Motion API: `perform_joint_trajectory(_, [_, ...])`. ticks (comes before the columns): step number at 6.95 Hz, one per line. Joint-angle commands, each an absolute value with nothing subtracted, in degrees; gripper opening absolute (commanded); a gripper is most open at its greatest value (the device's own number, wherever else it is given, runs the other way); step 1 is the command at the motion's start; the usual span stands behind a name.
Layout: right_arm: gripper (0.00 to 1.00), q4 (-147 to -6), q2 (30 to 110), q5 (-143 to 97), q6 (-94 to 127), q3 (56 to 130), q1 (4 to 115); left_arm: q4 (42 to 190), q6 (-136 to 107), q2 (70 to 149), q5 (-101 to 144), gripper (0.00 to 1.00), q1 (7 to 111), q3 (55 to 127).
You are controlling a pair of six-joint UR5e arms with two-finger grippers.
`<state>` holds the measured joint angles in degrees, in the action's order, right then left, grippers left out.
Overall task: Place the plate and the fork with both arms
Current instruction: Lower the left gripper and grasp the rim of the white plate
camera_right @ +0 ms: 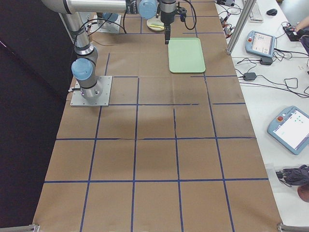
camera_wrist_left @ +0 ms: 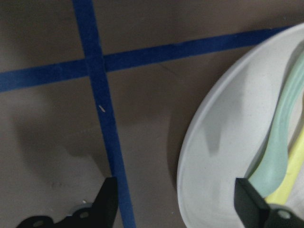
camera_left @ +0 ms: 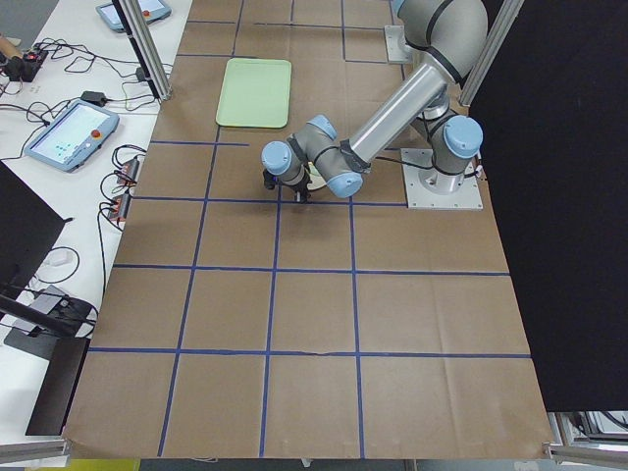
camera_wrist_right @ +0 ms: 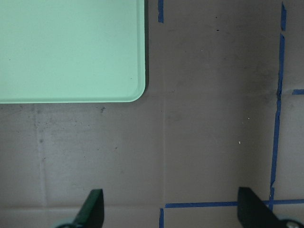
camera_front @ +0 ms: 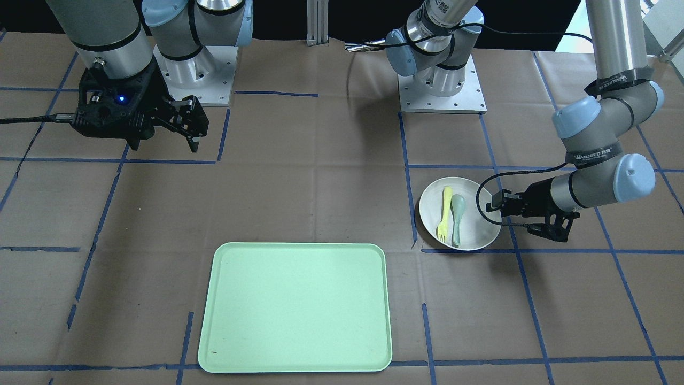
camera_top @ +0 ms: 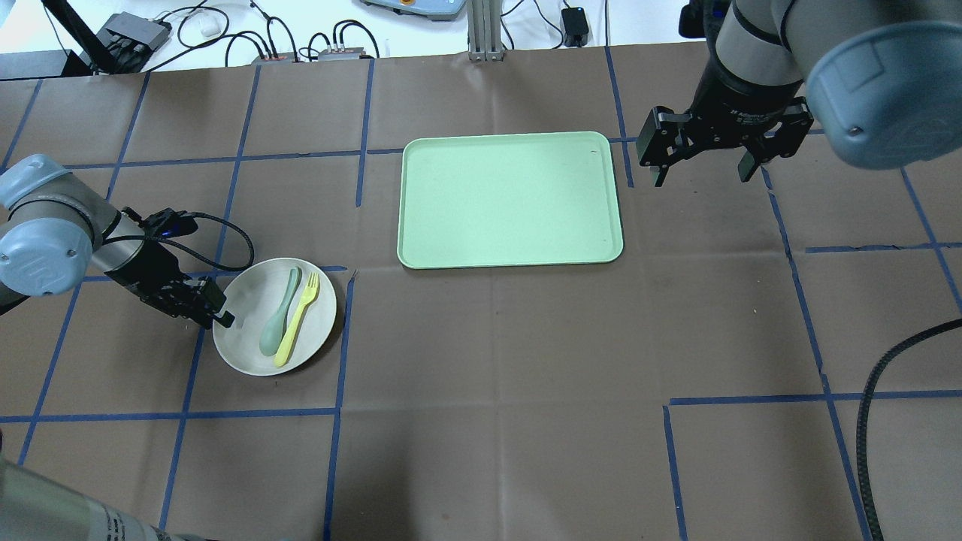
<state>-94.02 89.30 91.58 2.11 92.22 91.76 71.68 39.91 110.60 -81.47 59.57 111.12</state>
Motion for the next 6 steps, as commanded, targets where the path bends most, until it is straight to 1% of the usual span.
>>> perform_joint_trajectory(1, [1.0, -94.0, 89.3, 91.6, 2.1, 92.2, 91.8, 71.6, 39.9, 110.4, -81.4, 0.12, 59.6, 110.9])
perform_joint_trajectory(2, [1.0, -94.0, 89.3, 91.6, 2.1, 92.2, 91.8, 71.6, 40.0, 110.2, -81.4, 0.01, 59.6, 110.7])
perform_joint_trajectory(5, [1.0, -94.0, 89.3, 91.6, 2.1, 92.2, 91.8, 72.3, 38.3, 107.4, -75.3, 0.0, 60.2, 110.7])
perform_joint_trajectory(6, [1.0, -94.0, 89.3, 91.6, 2.1, 92.3, 91.8, 72.6, 33.9, 107.5, -72.7, 0.0, 60.6, 110.7])
